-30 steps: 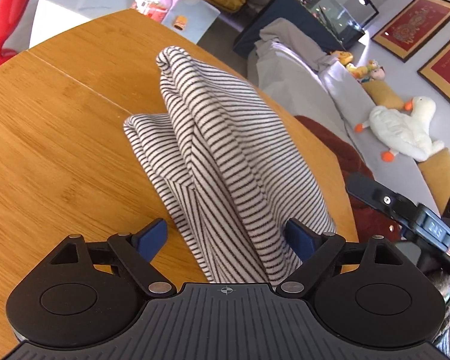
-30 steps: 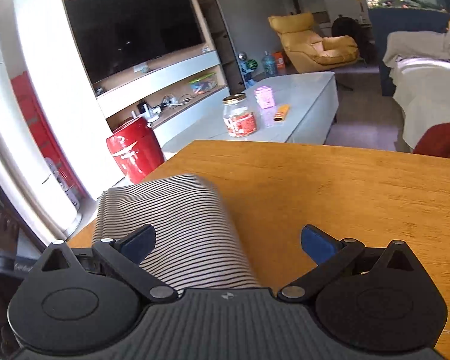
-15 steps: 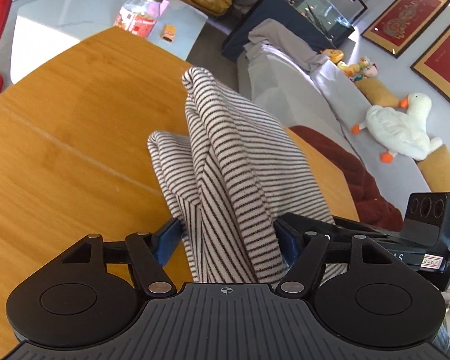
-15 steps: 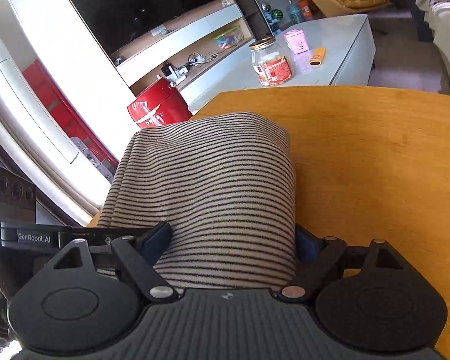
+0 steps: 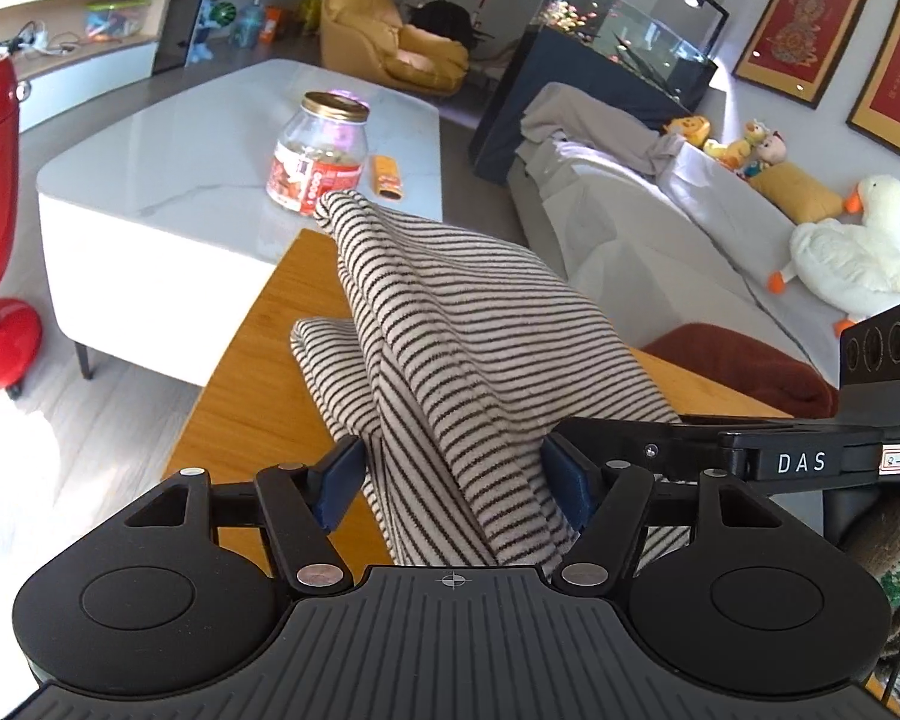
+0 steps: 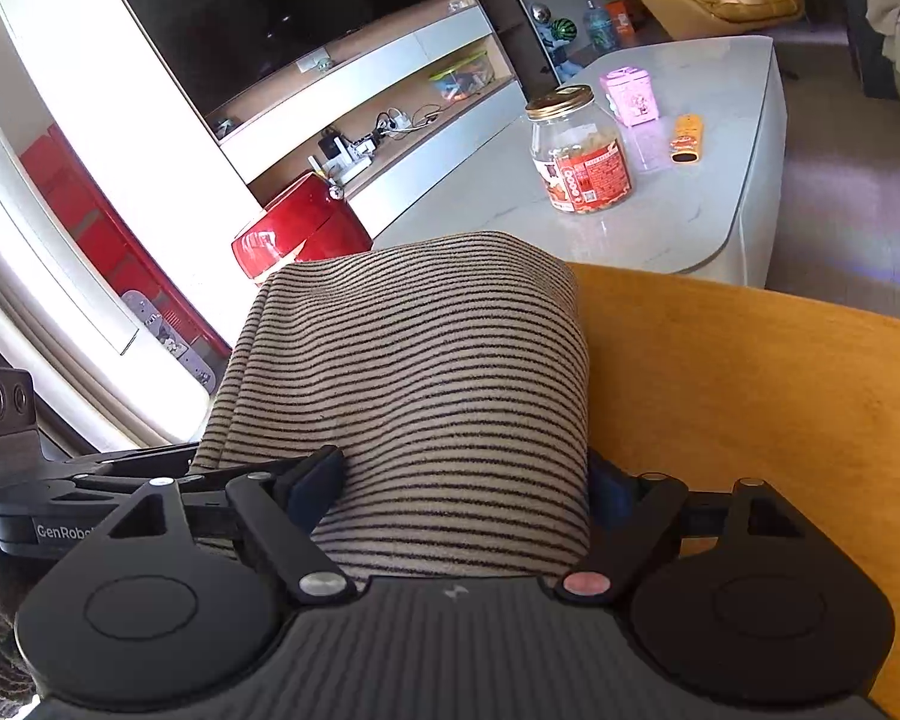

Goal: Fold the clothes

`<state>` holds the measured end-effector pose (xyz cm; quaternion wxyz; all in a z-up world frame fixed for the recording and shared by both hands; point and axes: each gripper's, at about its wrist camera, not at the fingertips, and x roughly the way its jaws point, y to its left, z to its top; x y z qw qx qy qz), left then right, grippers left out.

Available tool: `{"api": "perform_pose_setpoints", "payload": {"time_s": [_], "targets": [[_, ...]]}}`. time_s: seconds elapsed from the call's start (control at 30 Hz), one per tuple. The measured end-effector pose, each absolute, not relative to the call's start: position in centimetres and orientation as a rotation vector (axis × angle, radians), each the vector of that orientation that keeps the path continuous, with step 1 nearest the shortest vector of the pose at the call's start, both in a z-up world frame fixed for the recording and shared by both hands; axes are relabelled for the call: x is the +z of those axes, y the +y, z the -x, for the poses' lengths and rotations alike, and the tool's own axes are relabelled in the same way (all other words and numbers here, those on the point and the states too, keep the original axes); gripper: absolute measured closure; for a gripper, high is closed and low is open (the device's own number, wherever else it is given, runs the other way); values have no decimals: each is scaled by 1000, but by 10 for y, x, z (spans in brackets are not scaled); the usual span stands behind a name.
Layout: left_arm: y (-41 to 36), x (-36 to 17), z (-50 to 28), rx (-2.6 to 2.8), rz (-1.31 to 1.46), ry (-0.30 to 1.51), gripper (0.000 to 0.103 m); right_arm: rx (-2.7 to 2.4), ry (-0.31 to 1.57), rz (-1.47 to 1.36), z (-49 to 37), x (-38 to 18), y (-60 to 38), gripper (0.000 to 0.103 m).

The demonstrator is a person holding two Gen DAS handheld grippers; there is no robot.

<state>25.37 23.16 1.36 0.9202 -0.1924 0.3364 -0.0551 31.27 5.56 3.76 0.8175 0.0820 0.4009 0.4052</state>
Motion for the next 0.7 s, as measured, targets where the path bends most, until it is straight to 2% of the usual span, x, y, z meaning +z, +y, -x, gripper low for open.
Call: {"api": "perform_pose_setpoints", "payload": {"time_s": [0.27,0.43,0.6,0.7], "targets": [[240,32,-268,-104,332,604,32,810,801,-132,-339,42,67,19],[238,54,-269,-104,259,529,32,760,660,-10,-311,60,47,8],[240,64,-307,-169,289,517,29,795,491,106,-261,72,45,10],[241,60,-322,-179,300,535,34,862,526,185,-244,65,60,15]]}}
